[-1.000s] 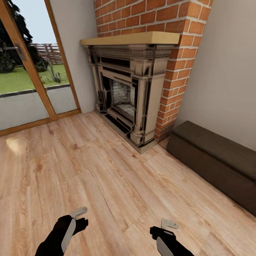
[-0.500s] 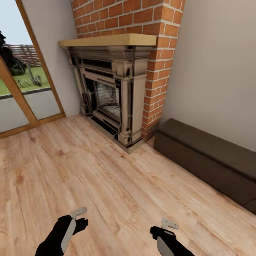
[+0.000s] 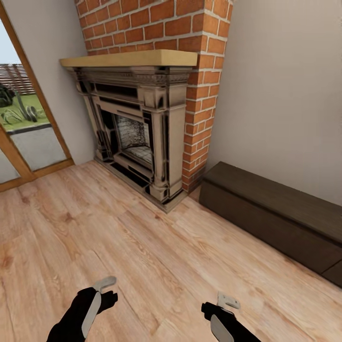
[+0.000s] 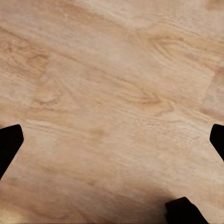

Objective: Place each of the two pumpkins and all three candles from the living room inside a cabinet in the living room (use any cabinet), then make sure every cabinet is closed, and position the cauldron so it is next to a table in the living room.

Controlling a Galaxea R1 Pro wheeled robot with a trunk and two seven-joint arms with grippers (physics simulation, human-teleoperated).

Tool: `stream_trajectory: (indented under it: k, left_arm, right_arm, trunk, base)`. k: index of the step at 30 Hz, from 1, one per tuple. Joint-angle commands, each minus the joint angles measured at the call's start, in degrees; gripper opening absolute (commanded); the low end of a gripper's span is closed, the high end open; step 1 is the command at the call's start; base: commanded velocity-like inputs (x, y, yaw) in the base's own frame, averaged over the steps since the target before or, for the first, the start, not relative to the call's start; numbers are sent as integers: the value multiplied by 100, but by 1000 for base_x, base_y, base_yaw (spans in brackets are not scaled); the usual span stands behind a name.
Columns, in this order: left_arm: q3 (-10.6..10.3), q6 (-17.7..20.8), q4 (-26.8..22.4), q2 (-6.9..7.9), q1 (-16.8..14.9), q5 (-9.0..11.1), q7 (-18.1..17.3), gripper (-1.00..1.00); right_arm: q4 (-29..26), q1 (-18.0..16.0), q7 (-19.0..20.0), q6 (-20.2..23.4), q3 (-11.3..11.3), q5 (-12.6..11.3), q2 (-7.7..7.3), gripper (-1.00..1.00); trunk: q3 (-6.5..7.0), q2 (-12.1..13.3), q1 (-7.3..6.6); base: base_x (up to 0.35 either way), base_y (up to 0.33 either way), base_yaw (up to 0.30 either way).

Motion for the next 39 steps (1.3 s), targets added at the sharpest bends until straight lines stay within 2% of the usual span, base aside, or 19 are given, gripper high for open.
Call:
stream_trajectory:
  k: [1, 10, 17, 24, 39]
  left_arm:
    - [0, -1, 0, 0, 0, 0, 0, 100]
    - [0, -4, 0, -8, 0, -3, 0, 100]
    - [0, -5, 0, 0, 0, -3, 0, 100]
    - [0, -4, 0, -2, 0, -8, 0, 100]
    - [0, -6, 0, 0, 0, -9, 0, 100]
  right_arm:
    - [-1, 0, 2, 1, 0, -1, 0, 100]
    - [4, 0, 4, 18, 0, -5, 1, 100]
    - [4, 0, 17, 3, -114, -42, -5, 100]
    - [14, 0, 23, -7, -122, -39, -5, 100]
    - [32, 0, 32, -17, -122, -30, -8, 100]
  trunk:
    - [9, 0, 0]
    - [82, 0, 0]
    - [134, 0, 0]
    - [176, 0, 0]
    - [216, 0, 0]
  base:
    - [265, 162, -120]
    - [159, 57, -150]
    - [19, 8, -186]
    - [158, 119, -236]
    - [9, 6, -267]
